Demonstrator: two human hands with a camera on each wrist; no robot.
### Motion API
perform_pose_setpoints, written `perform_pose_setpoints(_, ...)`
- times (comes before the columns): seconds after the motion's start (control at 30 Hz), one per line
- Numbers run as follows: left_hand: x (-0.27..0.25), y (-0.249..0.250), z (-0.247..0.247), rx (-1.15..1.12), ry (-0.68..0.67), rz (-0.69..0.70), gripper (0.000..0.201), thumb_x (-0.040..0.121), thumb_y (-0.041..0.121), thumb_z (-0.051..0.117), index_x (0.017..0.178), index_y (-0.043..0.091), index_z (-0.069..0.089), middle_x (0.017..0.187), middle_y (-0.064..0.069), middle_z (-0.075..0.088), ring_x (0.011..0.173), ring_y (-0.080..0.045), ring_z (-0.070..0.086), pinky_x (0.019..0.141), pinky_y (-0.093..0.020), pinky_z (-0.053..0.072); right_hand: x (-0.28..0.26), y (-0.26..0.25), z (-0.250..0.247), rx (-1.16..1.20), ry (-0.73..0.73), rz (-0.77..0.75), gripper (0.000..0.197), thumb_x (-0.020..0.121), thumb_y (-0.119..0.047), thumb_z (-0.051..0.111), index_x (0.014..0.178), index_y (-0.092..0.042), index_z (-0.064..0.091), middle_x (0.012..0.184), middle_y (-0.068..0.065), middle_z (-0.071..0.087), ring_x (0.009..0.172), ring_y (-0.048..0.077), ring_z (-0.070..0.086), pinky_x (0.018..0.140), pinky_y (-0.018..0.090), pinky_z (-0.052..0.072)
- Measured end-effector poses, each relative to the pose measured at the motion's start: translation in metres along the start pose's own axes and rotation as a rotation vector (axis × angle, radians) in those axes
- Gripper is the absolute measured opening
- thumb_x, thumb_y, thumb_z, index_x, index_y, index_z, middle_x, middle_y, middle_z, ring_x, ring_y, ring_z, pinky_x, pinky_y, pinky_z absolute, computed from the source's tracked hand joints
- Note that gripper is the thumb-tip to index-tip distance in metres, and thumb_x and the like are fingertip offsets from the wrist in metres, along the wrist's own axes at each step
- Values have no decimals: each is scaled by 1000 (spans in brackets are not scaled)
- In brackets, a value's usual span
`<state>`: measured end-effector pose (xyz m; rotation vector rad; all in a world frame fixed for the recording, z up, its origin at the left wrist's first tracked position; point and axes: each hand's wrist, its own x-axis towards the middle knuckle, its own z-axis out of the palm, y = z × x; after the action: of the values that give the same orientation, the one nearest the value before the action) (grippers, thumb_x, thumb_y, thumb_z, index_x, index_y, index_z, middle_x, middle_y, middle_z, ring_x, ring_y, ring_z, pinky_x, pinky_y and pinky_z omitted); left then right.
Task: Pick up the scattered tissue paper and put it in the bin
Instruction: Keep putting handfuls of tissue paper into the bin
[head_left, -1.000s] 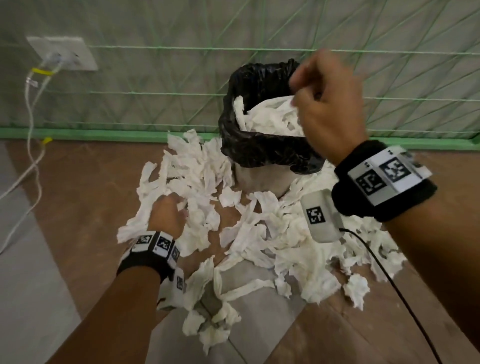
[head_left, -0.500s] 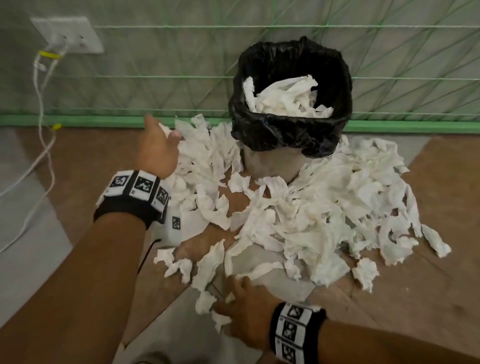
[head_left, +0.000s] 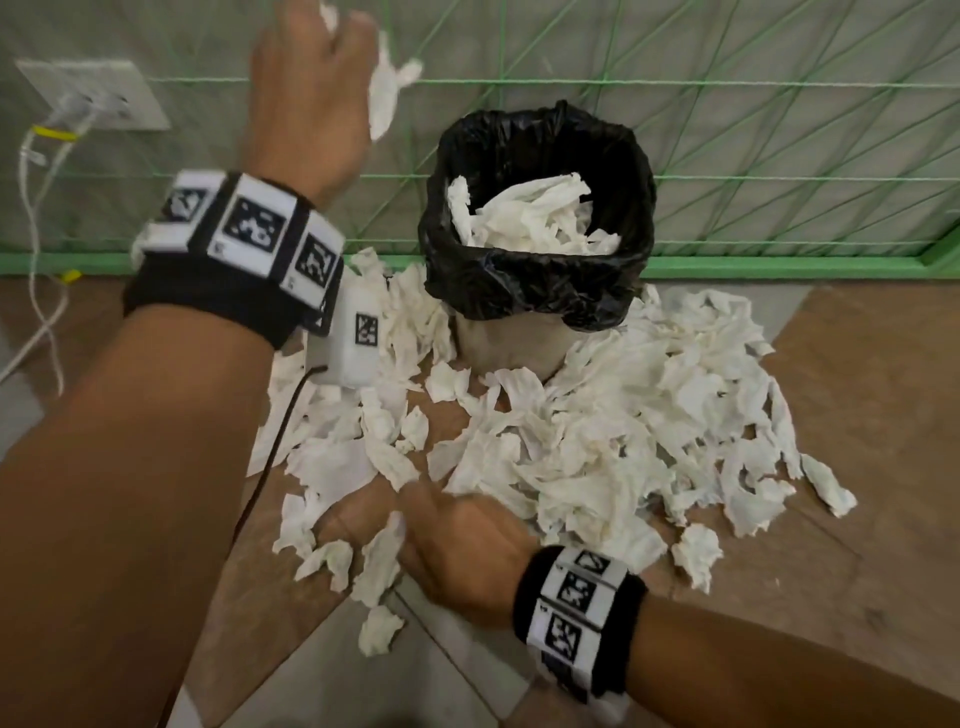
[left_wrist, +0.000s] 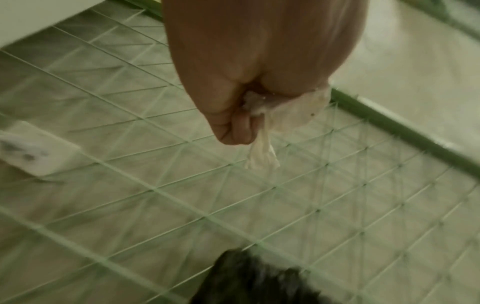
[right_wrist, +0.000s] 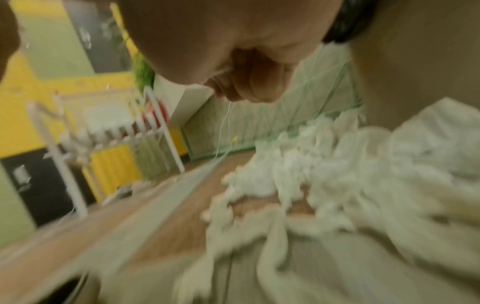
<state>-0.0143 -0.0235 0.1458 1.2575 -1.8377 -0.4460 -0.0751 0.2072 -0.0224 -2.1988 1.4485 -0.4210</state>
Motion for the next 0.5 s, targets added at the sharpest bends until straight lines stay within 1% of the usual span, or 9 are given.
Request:
perform_pose_setpoints(0.03, 5, 13, 3, 21, -17, 42, 18, 94, 30, 40, 80, 24, 48, 73, 9, 45, 65, -10, 43, 54, -26, 26, 6, -4, -19, 27, 61, -1, 20, 96, -28, 39, 100, -8, 39, 76, 14, 58, 55, 26, 41, 52, 33, 31)
perform_pose_setpoints(0.1, 15, 31, 13, 145, -89, 72, 23, 96, 25, 38, 95, 17, 60, 89, 3, 57, 72, -14, 46, 56, -26, 30, 13, -5, -51, 106, 201, 20, 18, 92, -27, 34, 87, -11, 37, 63, 6, 49, 52, 25, 42, 51, 30, 28)
perform_pose_setpoints(0.17, 17, 44, 25, 194, -143, 97, 28, 98, 19, 36, 107, 9, 61, 109, -9, 61, 82, -18, 53, 68, -28, 41, 17, -2, -81, 147, 376, 43, 21, 88, -29, 28, 82, -11, 37, 57, -1, 43, 50, 24, 42, 51, 31, 26)
perform_pose_setpoints(0.2, 17, 47, 32, 157, -174, 119, 26, 99, 20, 36, 111, 9, 57, 112, -11, 59, 91, -20, 54, 81, -30, 47, 17, 1, -96, 159, 472, 50, 24, 87, -28, 26, 80, -10, 39, 55, -2, 41, 48, 23, 41, 51, 32, 26)
perform_pose_setpoints(0.27, 6, 46, 48, 46, -298, 130, 35, 100, 35, 38, 126, 13, 42, 118, -6, 52, 106, -19, 51, 102, -37, 44, 19, 7, -125, 177, 681, 49, 26, 88, -24, 27, 79, -7, 44, 52, 2, 41, 45, 21, 38, 47, 33, 27)
perform_pose_setpoints(0.33, -7, 35, 63, -33, -554, 106, 54, 94, 60, 34, 136, 26, 37, 130, 0, 54, 116, -17, 53, 109, -47, 38, 23, 16, -156, 141, 881, 41, 22, 92, -16, 29, 82, -8, 47, 54, 4, 40, 46, 19, 36, 47, 32, 28)
perform_pose_setpoints(0.4, -17, 19, 72, -75, -685, 117, 55, 92, 68, 27, 138, 42, 41, 143, 8, 50, 130, -13, 48, 113, -46, 33, 28, 27, -187, 80, 1024, 34, 15, 95, -11, 31, 88, -13, 44, 62, 3, 42, 52, 18, 37, 51, 34, 31)
perform_pose_setpoints(0.43, -19, 12, 71, -107, -645, 121, 50, 95, 63, 26, 138, 43, 43, 145, 10, 49, 132, -11, 45, 114, -43, 31, 31, 34, -202, 52, 1069, 39, 14, 96, -12, 31, 87, -18, 41, 66, 0, 42, 55, 15, 37, 54, 33, 32)
perform_pose_setpoints(0.5, -18, 0, 65, -187, -424, 79, 44, 99, 51, 25, 132, 38, 52, 136, 8, 56, 125, -9, 51, 110, -34, 36, 38, 54, -228, -10, 1100, 102, 22, 97, -16, 30, 81, -30, 32, 70, -12, 35, 59, 4, 33, 60, 24, 29)
